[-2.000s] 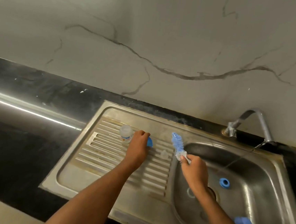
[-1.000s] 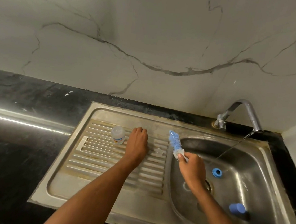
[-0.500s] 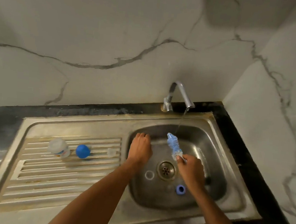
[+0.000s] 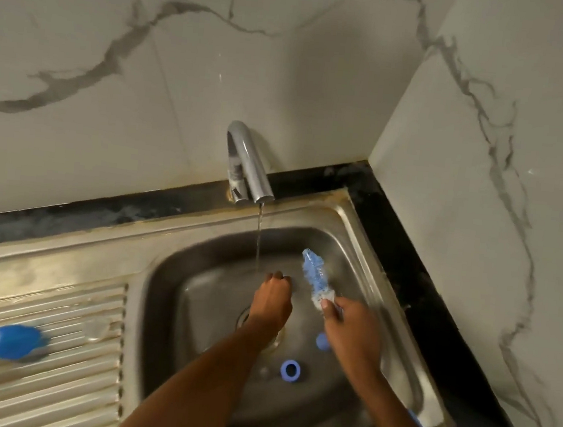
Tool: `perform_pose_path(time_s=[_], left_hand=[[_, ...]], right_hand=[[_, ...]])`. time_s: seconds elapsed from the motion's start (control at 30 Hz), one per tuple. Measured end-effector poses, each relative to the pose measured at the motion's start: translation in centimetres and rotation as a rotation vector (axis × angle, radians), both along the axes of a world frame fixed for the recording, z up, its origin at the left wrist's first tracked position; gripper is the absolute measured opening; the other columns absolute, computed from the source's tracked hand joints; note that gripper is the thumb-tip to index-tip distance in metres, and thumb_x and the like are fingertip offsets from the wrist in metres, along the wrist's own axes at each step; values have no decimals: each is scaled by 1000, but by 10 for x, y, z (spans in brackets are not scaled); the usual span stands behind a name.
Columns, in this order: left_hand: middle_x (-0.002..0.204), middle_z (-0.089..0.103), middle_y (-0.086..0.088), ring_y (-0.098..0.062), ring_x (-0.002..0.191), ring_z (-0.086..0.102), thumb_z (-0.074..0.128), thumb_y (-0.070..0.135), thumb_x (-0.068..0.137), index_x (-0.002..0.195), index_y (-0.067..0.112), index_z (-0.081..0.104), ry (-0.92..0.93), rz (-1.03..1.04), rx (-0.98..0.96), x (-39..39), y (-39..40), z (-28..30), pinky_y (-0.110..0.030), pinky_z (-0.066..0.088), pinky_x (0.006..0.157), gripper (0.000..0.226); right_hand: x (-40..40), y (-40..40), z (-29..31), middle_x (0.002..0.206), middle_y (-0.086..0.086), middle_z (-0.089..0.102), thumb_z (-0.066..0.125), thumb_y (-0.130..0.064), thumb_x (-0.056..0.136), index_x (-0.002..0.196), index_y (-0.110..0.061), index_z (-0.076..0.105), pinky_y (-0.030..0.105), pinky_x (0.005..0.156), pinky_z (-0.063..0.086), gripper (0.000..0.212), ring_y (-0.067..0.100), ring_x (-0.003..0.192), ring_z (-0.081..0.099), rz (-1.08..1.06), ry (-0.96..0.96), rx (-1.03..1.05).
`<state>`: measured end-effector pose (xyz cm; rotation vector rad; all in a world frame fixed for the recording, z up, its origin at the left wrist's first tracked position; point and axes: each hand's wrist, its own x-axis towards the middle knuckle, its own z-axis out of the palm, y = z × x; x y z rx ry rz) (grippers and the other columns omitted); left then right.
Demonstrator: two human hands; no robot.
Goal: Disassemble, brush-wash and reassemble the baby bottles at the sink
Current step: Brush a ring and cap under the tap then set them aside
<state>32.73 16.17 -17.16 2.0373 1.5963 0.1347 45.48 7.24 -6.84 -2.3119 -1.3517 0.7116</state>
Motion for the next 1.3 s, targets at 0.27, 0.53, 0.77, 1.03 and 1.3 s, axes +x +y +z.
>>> perform_pose_path(time_s=[0.27,0.53,0.77,1.03,1.3], left_hand=[[136,46,-15,-30,130,40,53,-4,91,131,3,55,60,29,-11,23,19,-46,-36,45,104,40],[135,48,-13,-28,124,47,57,4,95,135,6,50,64,39,-31,20,15,-53,-33,44,103,41],[106,68,-5,-15,90,63,70,20,90,113,10,66,-268,436,-37,12,5,-8,-17,42,71,25],[89,72,6,-11,84,70,68,22,95,109,18,72,-676,694,-36,-39,16,77,-36,62,79,15],[113,65,-14,-29,103,68,57,6,99,118,12,67,-1030,798,-326,-74,3,127,-42,62,84,22]], right_hand=[[21,8,-25,56,-4,61,58,-35,98,71,-23,62,23,54,53,30,6,52,60,20,76,13],[25,8,-30,60,-5,62,59,-38,97,75,-25,64,28,61,56,26,5,57,61,65,51,-10],[22,1,-20,53,-3,58,61,-37,94,65,-23,59,31,53,50,32,8,51,57,60,45,43],[16,-4,26,51,-7,54,60,-32,97,62,-24,55,15,46,40,36,5,46,52,96,103,129],[-2,-10,43,48,-9,49,58,-42,97,60,-33,48,21,50,44,39,3,45,49,203,75,139]])
